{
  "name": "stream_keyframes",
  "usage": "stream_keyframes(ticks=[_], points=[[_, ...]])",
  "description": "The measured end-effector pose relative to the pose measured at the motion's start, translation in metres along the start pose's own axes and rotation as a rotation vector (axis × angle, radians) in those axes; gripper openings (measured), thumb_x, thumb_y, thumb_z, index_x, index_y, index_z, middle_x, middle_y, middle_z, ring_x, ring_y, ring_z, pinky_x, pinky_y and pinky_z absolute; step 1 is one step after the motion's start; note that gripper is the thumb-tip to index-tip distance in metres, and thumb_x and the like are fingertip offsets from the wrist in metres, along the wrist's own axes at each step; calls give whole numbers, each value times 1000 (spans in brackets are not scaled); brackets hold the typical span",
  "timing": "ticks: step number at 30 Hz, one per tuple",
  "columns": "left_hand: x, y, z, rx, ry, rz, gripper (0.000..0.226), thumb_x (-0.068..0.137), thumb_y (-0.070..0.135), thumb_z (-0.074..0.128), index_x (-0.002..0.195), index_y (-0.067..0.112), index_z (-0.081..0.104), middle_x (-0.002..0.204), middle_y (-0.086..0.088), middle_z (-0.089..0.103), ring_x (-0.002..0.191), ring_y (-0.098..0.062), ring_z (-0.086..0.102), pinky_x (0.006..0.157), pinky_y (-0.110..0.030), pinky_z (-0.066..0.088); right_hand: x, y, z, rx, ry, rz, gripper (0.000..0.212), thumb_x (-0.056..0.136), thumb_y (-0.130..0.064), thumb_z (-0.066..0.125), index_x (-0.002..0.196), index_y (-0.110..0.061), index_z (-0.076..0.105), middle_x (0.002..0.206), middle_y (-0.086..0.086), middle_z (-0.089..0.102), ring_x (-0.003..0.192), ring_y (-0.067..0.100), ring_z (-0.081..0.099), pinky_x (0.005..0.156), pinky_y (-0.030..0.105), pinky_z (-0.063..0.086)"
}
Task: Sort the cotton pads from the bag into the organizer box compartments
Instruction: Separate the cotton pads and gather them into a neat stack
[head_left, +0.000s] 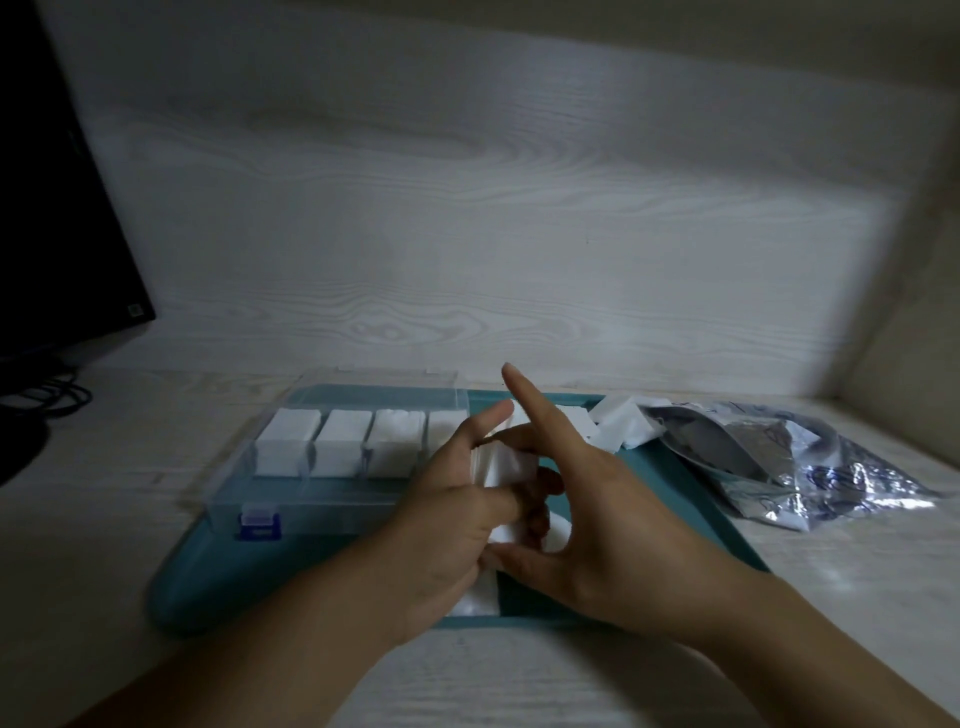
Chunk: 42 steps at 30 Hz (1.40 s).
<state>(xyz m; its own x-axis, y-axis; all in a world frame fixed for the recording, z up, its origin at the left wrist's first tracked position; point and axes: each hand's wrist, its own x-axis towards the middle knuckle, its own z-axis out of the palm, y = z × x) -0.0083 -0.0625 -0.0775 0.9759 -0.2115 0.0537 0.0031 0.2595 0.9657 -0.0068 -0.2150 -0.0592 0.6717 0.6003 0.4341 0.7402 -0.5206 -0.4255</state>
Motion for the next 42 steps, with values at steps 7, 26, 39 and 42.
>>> stream_keyframes(ticks=[7, 26, 39, 42], points=[[0, 1, 6, -41, 82, 1, 59, 84, -21, 45, 125, 19, 59, 79, -10, 72, 62, -14, 67, 52, -28, 48, -1, -3, 0, -84, 4, -73, 85, 83, -34, 67, 154, -27, 20, 120, -7, 60, 107, 7, 56, 93, 28, 47], [-7, 7, 13, -44, 79, 64, 59, 58, 72, 53, 105, 38, 65, 95, -10, 74, 54, -18, 57, 46, -26, 41, 7, 0, -7, 506, 98, 172, 59, 92, -16, 63, 144, -29, 39, 115, -9, 69, 111, 7, 63, 101, 32, 49], [-7, 18, -2, 198, -140, 39, 35, 81, 38, 66, 110, 18, 69, 84, -10, 73, 75, -27, 70, 61, -37, 55, 5, 8, -9, 456, 279, 91, 33, 85, -1, 68, 111, -22, 70, 99, -3, 71, 96, 16, 68, 80, 28, 53], [-11, 33, -12, 225, -249, -81, 28, 87, 24, 69, 111, 9, 64, 86, -13, 71, 75, -25, 66, 59, -31, 49, 2, 4, -3, 266, 246, -23, 39, 93, -16, 61, 131, -25, 60, 106, -10, 60, 104, 11, 60, 84, 20, 49]])
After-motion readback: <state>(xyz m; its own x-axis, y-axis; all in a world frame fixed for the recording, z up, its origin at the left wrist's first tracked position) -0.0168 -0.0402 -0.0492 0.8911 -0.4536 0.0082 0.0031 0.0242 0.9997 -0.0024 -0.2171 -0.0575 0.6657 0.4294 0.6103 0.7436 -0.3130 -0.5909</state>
